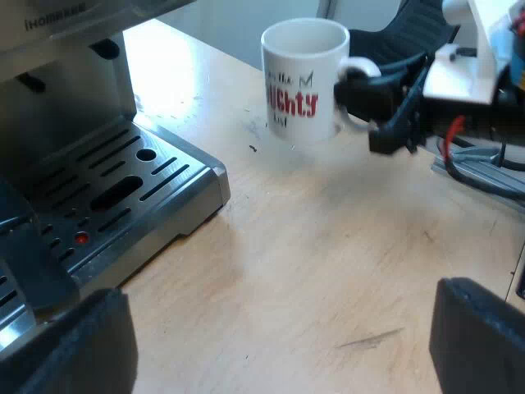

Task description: Remove mug from coffee machine

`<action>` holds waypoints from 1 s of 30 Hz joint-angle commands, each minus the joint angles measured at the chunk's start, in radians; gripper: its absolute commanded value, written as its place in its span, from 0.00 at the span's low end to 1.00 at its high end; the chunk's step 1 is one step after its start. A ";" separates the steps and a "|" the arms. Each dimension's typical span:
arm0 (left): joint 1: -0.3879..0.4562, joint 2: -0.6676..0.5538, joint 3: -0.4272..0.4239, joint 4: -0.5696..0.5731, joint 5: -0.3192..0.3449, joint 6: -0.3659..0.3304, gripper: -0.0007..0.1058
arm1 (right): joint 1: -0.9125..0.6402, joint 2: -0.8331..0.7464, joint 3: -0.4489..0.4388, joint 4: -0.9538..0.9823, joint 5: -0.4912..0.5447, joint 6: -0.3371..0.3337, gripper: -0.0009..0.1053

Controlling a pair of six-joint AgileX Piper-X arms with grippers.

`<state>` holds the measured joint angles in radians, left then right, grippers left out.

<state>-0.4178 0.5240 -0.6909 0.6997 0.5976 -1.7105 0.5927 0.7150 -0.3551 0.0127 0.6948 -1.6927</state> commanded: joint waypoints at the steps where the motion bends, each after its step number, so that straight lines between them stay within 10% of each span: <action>1: -0.004 0.000 -0.006 -0.014 0.013 -0.006 0.82 | -0.089 0.015 -0.015 -0.075 -0.046 0.008 0.01; 9: -0.004 0.000 -0.006 -0.014 0.013 -0.006 0.82 | -0.282 0.115 -0.015 -0.160 -0.246 0.008 0.01; 30: -0.004 0.000 -0.004 -0.009 0.013 -0.006 0.82 | -0.305 0.538 -0.015 -0.633 -0.318 -0.064 0.01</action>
<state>-0.4178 0.5240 -0.6909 0.6997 0.5976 -1.7105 0.2916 1.2399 -0.3551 -0.5236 0.3946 -1.7364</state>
